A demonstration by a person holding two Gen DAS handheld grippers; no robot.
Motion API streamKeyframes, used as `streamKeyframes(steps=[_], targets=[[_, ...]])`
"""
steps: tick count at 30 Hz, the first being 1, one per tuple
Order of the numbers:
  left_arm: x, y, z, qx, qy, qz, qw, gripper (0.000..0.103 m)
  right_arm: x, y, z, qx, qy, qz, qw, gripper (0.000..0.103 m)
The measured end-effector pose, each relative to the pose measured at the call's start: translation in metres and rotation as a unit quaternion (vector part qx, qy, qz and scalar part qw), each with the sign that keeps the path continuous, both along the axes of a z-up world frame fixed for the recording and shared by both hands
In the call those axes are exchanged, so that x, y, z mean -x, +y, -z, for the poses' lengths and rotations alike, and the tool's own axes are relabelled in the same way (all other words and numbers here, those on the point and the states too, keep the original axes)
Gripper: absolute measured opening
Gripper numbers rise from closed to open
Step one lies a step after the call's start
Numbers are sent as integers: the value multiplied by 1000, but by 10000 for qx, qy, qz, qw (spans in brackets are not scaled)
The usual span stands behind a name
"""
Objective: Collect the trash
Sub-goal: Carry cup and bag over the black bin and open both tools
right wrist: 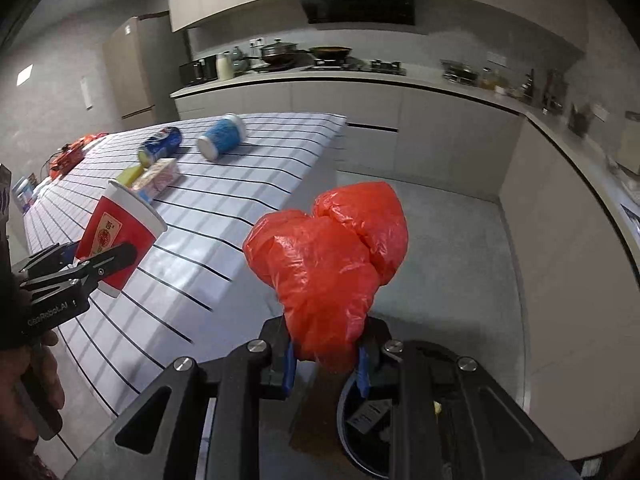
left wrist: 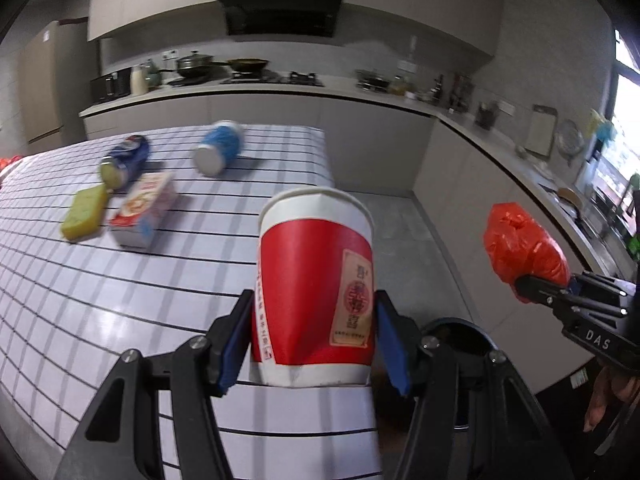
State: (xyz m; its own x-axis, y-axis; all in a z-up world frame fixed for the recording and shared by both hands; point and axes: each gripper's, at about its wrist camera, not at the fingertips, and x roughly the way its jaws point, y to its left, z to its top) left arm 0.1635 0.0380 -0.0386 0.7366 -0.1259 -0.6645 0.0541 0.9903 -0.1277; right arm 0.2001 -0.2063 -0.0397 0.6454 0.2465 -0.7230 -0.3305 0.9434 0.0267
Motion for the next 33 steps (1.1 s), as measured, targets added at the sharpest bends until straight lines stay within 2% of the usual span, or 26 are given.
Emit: streamKeyframes(steps=[9, 17, 24, 29, 33], targets=[[2, -82, 22, -4, 268, 676, 9974, 59, 22, -77, 22, 105, 248, 404, 9988, 24], [4, -141, 50, -30, 660, 1073, 9920, 59, 36, -127, 50, 203, 510, 437, 9975, 24], [3, -177, 74, -83, 873, 1121, 9898, 59, 32, -158, 76, 199, 727, 369, 9965, 24], [-6, -198, 110, -100, 1331, 1148, 9844, 59, 24, -167, 107, 364, 1000, 58, 9943, 24], [-8, -208, 125, -109, 1502, 1096, 9825, 59, 17, -169, 129, 492, 1200, -206, 9913, 24]])
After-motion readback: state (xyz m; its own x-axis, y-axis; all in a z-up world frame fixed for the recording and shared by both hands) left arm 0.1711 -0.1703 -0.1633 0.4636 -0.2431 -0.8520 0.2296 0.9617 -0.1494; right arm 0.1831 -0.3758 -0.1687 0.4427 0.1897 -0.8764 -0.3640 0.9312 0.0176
